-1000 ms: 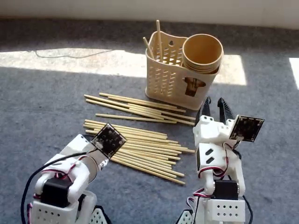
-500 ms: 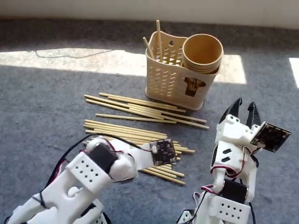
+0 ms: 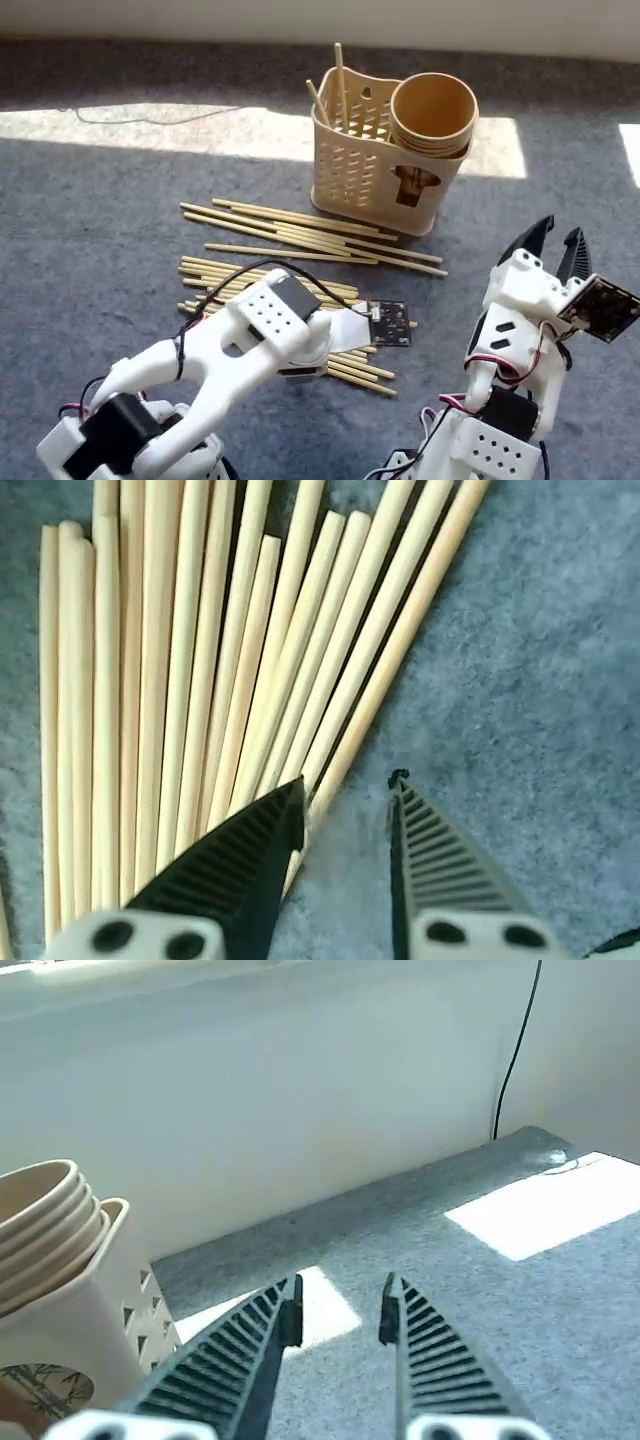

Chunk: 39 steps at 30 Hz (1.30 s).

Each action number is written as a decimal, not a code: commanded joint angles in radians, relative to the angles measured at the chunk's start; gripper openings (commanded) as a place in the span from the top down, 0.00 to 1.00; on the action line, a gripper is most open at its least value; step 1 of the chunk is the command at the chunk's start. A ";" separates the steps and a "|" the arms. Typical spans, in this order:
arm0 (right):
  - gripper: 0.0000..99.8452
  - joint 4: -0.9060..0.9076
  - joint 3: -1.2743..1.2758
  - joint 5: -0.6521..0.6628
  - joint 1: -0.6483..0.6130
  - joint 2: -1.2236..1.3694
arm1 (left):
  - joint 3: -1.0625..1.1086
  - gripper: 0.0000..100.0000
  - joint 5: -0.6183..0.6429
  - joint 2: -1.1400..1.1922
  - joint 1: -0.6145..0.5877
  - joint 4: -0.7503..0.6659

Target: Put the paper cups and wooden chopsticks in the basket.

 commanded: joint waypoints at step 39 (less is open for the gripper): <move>0.86 -0.064 -0.008 -0.008 0.042 -0.019 | -0.137 0.90 -0.044 0.292 0.024 0.075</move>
